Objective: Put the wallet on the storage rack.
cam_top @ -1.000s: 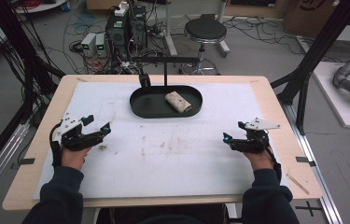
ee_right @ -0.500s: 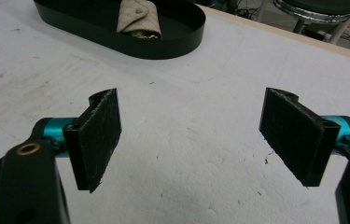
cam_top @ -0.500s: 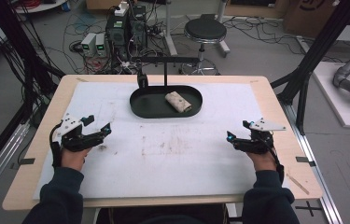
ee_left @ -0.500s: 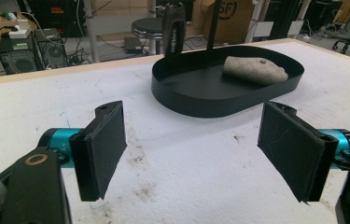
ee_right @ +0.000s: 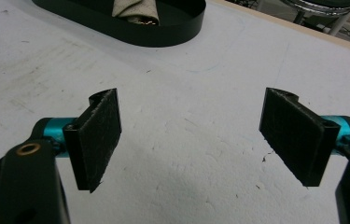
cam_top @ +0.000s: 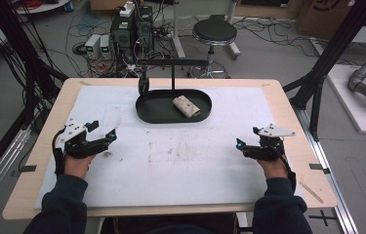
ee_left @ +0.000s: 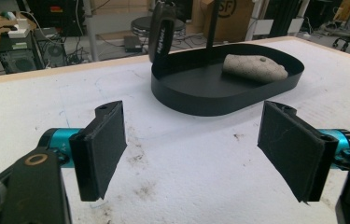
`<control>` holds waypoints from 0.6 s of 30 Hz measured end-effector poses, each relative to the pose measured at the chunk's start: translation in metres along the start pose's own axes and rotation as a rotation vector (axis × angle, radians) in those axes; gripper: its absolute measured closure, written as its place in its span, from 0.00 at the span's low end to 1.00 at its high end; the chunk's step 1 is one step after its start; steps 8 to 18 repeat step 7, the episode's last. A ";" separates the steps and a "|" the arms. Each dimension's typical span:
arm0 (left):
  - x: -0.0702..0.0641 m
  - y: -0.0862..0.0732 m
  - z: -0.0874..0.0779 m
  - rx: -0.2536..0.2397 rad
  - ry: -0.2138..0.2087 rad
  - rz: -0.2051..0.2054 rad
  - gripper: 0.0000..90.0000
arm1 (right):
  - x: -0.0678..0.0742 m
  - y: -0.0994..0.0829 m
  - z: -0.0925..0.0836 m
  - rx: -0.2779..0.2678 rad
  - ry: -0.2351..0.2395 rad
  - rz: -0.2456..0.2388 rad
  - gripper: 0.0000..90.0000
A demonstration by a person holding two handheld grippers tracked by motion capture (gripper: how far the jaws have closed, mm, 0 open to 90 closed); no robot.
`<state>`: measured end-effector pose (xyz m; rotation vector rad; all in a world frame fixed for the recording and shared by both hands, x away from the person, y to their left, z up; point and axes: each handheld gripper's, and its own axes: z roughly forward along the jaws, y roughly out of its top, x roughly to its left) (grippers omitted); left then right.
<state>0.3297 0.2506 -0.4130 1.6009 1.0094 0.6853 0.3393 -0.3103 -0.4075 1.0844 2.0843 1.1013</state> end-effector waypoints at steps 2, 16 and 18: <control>0.000 0.000 0.000 0.001 -0.001 0.000 0.26 | 0.000 0.000 0.000 -0.006 -0.001 -0.002 0.24; 0.000 0.000 0.000 0.002 0.000 0.002 0.26 | 0.000 0.000 0.000 -0.004 0.000 -0.001 0.24; 0.000 0.000 0.000 0.002 0.000 0.002 0.26 | 0.000 0.000 0.000 -0.004 0.000 -0.001 0.24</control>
